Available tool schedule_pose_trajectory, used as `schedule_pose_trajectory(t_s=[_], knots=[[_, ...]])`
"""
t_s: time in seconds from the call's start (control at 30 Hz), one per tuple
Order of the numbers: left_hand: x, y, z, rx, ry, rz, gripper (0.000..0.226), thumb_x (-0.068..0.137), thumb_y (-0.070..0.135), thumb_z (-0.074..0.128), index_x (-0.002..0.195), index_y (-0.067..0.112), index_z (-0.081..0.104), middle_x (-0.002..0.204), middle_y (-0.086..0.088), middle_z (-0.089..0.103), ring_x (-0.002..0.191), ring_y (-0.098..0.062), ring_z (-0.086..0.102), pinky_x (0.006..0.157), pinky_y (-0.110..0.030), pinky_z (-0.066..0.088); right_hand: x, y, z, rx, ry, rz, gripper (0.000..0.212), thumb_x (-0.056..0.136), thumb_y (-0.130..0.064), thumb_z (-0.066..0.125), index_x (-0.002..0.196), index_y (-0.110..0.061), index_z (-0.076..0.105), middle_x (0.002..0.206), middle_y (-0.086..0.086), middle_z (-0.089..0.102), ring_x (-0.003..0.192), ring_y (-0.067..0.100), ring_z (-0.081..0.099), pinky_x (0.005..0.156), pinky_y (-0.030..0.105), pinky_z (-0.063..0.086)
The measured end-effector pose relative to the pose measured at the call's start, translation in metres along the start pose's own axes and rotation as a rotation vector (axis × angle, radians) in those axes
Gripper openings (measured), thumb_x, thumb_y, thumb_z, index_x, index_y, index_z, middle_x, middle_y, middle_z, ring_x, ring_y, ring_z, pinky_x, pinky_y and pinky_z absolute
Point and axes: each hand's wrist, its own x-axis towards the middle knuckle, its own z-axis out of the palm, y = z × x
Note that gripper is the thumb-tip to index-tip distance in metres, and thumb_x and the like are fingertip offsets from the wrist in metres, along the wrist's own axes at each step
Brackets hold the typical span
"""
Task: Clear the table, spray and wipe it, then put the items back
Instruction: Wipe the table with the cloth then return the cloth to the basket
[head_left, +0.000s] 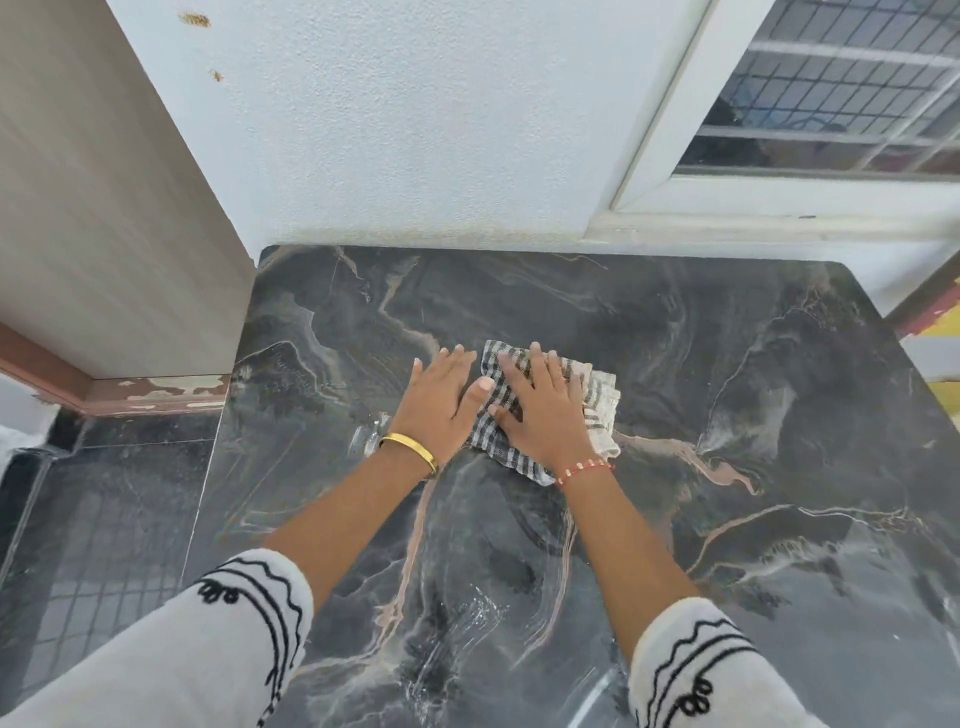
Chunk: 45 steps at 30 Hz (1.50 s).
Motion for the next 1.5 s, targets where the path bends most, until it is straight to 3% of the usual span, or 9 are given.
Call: schedule_pose_trajectory(t_s=[0.17,0.23,0.3,0.4,0.53,0.8,1.03,1.33,1.5], knots=[[0.002,0.013,0.016,0.012,-0.028,0.016,0.07,0.085,0.05,0.014,0.143,0.013,0.029,0.153,-0.01,0.025,0.145,-0.022,0.014,0.118,-0.039,-0.001,0.004,0.007,0.003,-0.119,-0.104,-0.025,0.062,0.095,-0.048,0.034,0.15,-0.03,0.011,0.159,0.01,0.001,0.147,0.031,0.003,0.116,0.054,0.001],[0.002,0.017,0.02,0.014,-0.032,0.015,0.071,0.085,0.05,0.014,0.143,0.013,0.028,0.153,-0.009,0.026,0.145,-0.022,0.014,0.118,-0.039,-0.001,0.004,0.015,-0.003,-0.201,-0.047,-0.155,0.064,0.092,-0.053,0.034,0.149,-0.029,0.017,0.159,0.012,0.007,0.146,0.033,0.008,0.116,0.055,0.003],[0.001,0.021,0.024,0.024,-0.025,0.008,0.071,0.084,0.05,0.014,0.143,0.012,0.028,0.153,-0.008,0.026,0.145,-0.022,0.013,0.118,-0.04,-0.001,0.0,0.027,-0.001,-0.275,-0.043,-0.269,0.071,0.086,-0.063,0.02,0.148,-0.029,0.021,0.158,0.012,0.016,0.145,0.034,0.014,0.115,0.055,0.003],[-0.001,0.02,0.027,0.036,-0.025,-0.003,0.071,0.084,0.05,0.015,0.143,0.013,0.028,0.154,-0.007,0.024,0.145,-0.02,0.012,0.118,-0.038,-0.002,-0.006,0.04,0.012,-0.235,-0.028,-0.273,0.072,0.084,-0.067,0.018,0.146,-0.031,0.027,0.155,0.01,0.027,0.141,0.034,0.028,0.112,0.059,0.013],[-0.01,0.011,0.021,0.037,-0.013,-0.008,0.071,0.085,0.051,0.016,0.144,0.014,0.027,0.154,-0.007,0.023,0.145,-0.019,0.012,0.118,-0.036,-0.004,-0.013,0.034,0.024,-0.185,0.074,-0.103,0.068,0.084,-0.066,0.023,0.142,-0.033,0.036,0.151,0.008,0.036,0.136,0.033,0.037,0.109,0.061,0.022],[-0.049,-0.032,-0.018,0.089,-0.02,-0.045,0.071,0.084,0.051,0.014,0.144,0.015,0.026,0.155,-0.005,0.022,0.145,-0.018,0.012,0.118,-0.038,-0.004,-0.041,-0.042,0.046,-0.084,0.116,0.469,0.075,0.084,-0.061,0.002,0.149,-0.027,0.018,0.156,0.016,0.02,0.142,0.04,0.018,0.105,0.069,0.013],[-0.092,-0.109,-0.071,0.129,0.006,-0.103,0.079,0.081,0.061,0.007,0.145,0.017,0.024,0.155,-0.004,0.021,0.146,-0.018,0.011,0.119,-0.038,-0.003,-0.031,-0.125,0.059,-0.059,0.115,0.554,0.067,0.094,-0.055,0.021,0.151,-0.022,0.009,0.157,0.021,0.008,0.143,0.044,0.009,0.104,0.071,0.015],[-0.153,-0.198,-0.132,0.099,0.13,-0.28,0.094,0.073,0.074,-0.002,0.145,0.018,0.023,0.154,-0.002,0.024,0.145,-0.017,0.014,0.117,-0.038,-0.002,0.021,-0.252,0.079,-0.097,0.096,0.292,0.067,0.094,-0.056,0.018,0.151,-0.024,0.006,0.157,0.021,0.007,0.142,0.044,0.008,0.105,0.071,0.011],[-0.177,-0.208,-0.133,-0.016,0.175,-0.391,0.08,0.081,0.063,0.008,0.144,0.018,0.024,0.154,-0.004,0.022,0.145,-0.017,0.015,0.117,-0.035,-0.003,0.021,-0.279,0.085,-0.137,0.053,-0.003,0.064,0.094,-0.056,0.021,0.15,-0.028,0.007,0.158,0.015,0.005,0.144,0.04,0.004,0.108,0.067,0.008]])
